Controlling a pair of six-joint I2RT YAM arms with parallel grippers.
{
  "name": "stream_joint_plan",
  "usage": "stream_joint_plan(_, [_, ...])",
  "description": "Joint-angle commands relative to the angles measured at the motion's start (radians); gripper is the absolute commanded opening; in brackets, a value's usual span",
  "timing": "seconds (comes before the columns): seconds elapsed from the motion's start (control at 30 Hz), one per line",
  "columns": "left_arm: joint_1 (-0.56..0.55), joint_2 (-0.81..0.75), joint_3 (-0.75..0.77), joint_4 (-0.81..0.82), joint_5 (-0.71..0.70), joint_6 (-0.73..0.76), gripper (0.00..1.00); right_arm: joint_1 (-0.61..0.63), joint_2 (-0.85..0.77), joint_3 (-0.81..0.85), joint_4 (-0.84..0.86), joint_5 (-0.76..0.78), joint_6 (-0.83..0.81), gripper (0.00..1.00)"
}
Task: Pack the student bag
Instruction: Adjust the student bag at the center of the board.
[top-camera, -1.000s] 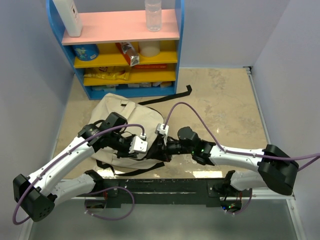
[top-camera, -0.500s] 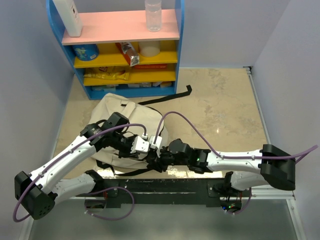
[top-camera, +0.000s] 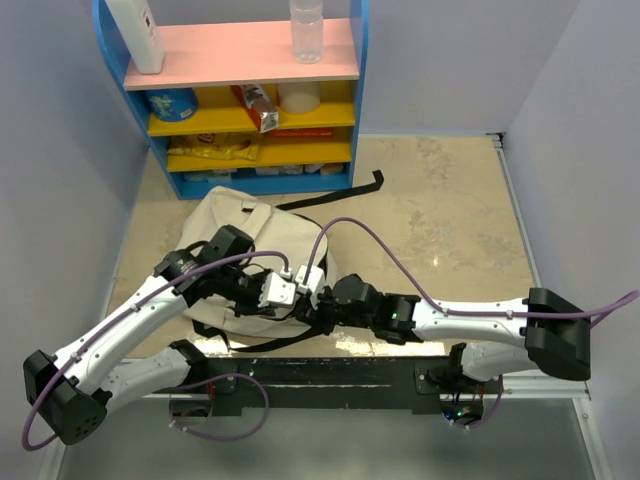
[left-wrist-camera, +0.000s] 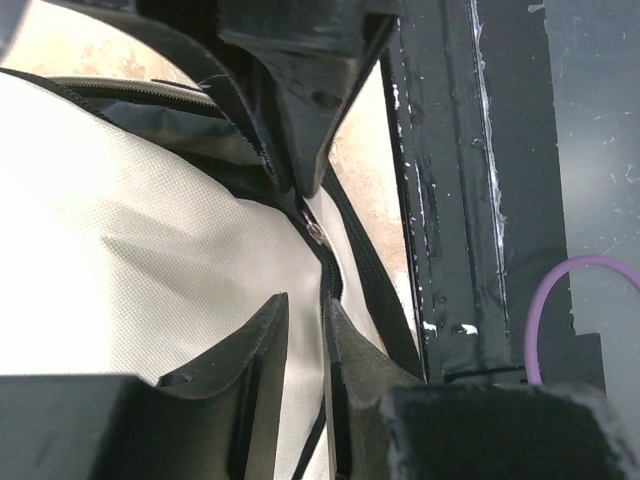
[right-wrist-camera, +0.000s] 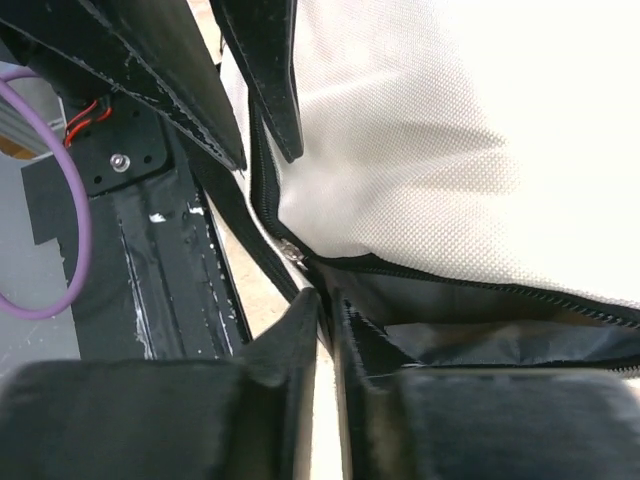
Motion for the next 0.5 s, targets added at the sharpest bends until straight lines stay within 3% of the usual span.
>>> stream_joint_plan(0.0, [-0.007, -0.010, -0.010, 0.015, 0.003, -0.004, 0.25, 0.022, -0.020, 0.050, -0.023, 0.033, -0.008, 0.07])
stream_joint_plan(0.13, [-0.007, -0.010, -0.019, 0.018, 0.010, -0.004, 0.25, 0.044, -0.083, 0.054, -0.049, 0.047, 0.000, 0.00])
stream_joint_plan(0.47, [-0.008, 0.000, -0.043, 0.018, 0.030, 0.017, 0.26, 0.080, -0.146, 0.068, -0.103, 0.033, 0.032, 0.00])
